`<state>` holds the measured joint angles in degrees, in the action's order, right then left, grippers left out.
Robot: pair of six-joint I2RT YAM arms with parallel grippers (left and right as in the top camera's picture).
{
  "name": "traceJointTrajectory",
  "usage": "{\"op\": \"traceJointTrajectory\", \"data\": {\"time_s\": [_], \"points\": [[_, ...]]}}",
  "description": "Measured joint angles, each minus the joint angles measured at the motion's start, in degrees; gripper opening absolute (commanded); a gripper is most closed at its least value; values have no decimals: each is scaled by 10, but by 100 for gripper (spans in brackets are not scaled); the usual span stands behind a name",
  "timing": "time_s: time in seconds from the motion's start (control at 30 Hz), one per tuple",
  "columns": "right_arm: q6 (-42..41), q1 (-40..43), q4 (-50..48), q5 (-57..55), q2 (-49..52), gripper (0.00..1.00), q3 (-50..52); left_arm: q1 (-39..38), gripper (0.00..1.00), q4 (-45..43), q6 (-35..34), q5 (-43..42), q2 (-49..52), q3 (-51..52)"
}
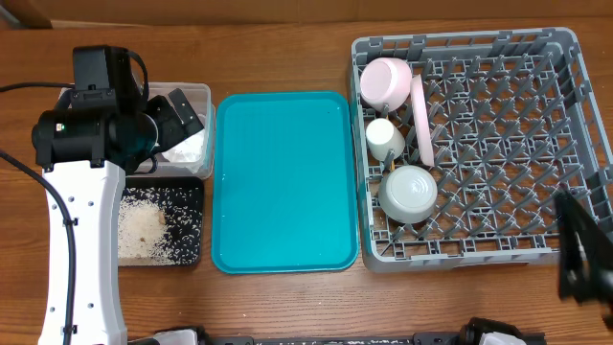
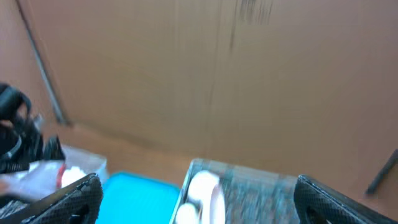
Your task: Sort waste into correct bins and load items into the dishwasher
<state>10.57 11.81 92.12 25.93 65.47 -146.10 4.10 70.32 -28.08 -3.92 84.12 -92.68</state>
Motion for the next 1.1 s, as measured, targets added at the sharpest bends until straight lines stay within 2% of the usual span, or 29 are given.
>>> {"op": "traceJointTrajectory", "data": {"time_s": [0.07, 0.2, 0.47, 0.6, 0.87, 1.1], "points": [[0, -26, -4, -12, -17, 100, 100, 0, 100, 0, 0, 0, 0, 0], [0, -53, -34, -21, -43, 100, 214, 0, 99, 0, 0, 0, 0, 0], [2, -64, -305, -13, -163, 100, 501, 0, 100, 0, 0, 0, 0, 0], [2, -101, -426, -4, -214, 100, 651, 0, 100, 0, 0, 0, 0, 0], [3, -134, -672, 2, -309, 100, 898, 0, 100, 0, 0, 0, 0, 0], [2, -148, -777, 9, -369, 100, 1082, 0, 100, 0, 0, 0, 0, 0]]}}
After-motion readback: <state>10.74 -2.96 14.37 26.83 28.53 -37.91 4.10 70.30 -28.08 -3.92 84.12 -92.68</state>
